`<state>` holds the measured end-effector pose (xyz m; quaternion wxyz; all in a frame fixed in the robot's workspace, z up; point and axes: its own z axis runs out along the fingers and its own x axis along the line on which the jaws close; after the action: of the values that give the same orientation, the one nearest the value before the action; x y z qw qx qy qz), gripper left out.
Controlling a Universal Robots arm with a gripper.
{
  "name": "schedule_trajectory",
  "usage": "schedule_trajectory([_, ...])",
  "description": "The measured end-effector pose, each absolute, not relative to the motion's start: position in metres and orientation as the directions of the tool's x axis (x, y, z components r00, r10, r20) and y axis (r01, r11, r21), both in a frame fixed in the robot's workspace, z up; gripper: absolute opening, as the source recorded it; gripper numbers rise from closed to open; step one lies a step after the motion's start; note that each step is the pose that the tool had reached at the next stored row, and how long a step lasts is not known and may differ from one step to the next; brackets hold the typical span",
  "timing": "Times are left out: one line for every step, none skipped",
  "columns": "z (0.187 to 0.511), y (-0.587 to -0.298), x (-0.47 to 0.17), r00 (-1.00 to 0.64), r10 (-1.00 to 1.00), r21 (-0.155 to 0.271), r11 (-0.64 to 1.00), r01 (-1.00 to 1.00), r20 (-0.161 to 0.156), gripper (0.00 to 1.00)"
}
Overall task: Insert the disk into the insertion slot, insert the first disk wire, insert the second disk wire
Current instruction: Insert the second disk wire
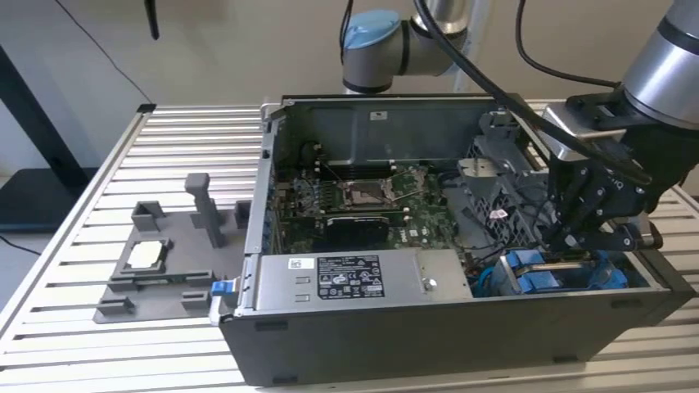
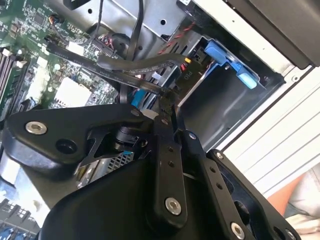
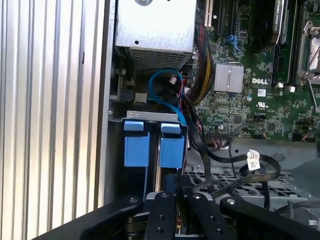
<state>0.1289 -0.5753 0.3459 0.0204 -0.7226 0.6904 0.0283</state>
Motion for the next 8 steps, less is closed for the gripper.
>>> schedule_trajectory([0.3456,-0.5753,0.1289,0.043,-0.997,0.010,-0.044,-0.999,-0.069,0.16])
schedule_trajectory([0.3453,-0.5753,0.1290,0.041,-0.997,0.010,-0.042,-0.999,-0.069,0.16])
schedule_trajectory([0.3449,-0.5753,0.1291,0.039,-0.997,0.010,-0.040,-0.999,-0.069,0.16])
schedule_trajectory([0.3446,-0.5753,0.1291,0.037,-0.997,0.010,-0.037,-0.999,-0.069,0.16])
schedule_trajectory([0.3442,-0.5753,0.1292,0.034,-0.997,0.010,-0.035,-0.999,-0.069,0.16])
schedule_trajectory([0.3440,-0.5753,0.1294,0.032,-0.997,0.010,-0.033,-0.999,-0.069,0.16])
schedule_trajectory([0.3438,-0.5753,0.1295,0.031,-0.997,0.010,-0.032,-0.999,-0.069,0.16])
schedule_trajectory([0.3435,-0.5753,0.1296,0.030,-0.997,0.010,-0.030,-0.999,-0.069,0.16])
